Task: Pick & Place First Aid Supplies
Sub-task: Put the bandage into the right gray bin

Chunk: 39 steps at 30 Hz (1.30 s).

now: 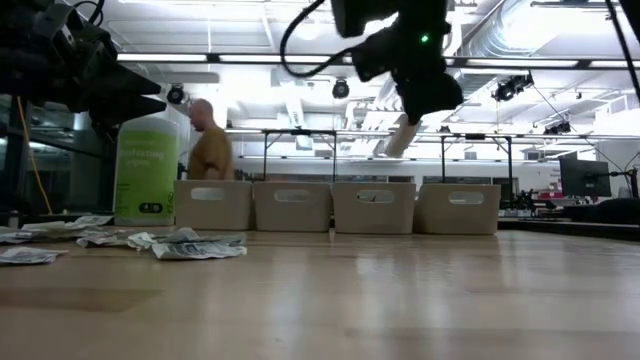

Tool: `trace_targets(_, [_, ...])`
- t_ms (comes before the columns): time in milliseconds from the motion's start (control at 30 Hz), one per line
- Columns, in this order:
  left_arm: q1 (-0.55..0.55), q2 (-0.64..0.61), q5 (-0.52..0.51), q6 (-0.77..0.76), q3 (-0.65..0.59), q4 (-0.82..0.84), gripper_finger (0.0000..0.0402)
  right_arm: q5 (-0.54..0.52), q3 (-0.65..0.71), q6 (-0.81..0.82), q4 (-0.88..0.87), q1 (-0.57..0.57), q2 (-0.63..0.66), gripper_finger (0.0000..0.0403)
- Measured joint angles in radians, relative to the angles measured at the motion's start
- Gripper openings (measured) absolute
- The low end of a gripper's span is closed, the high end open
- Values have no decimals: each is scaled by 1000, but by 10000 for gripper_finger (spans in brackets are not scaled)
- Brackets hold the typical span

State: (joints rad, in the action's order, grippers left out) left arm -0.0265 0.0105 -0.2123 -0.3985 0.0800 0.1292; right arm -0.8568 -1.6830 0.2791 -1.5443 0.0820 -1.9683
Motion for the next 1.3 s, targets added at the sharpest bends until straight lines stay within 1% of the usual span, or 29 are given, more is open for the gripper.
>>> trace_targets(67, [0,0,0,0,0,0,150,12,32,12,20,-9,31,0])
trace_targets(200, [0,0,1,0,0,0,150,22,120,157,-10,-51,91,0])
trace_targets(300, [0,0,0,0,0,0,150,17,201,196,10,-92,153,0])
trace_targets(400, [0,0,0,0,0,0,150,38,289,210,60,-143,205,0])
trace_targets(500, [0,0,1,0,0,0,150,42,374,143,154,-196,262,0])
trace_targets(633, [0,0,1,0,0,0,150,50,472,-14,340,-275,314,0])
trace_targets(767, [0,0,1,0,0,0,150,82,536,-188,511,-360,343,0])
trace_targets(833, [0,0,1,0,0,0,150,89,553,-248,574,-404,343,0])
trace_targets(967, [0,0,1,0,0,0,150,137,566,-329,656,-480,340,0])
trace_targets(1100, [0,0,1,0,0,0,150,176,567,-375,682,-536,340,0])
trace_targets(1200, [0,0,1,0,0,0,150,198,567,-392,689,-563,340,3])
trace_targets(1300, [0,0,1,0,0,0,150,221,567,-406,690,-577,340,17])
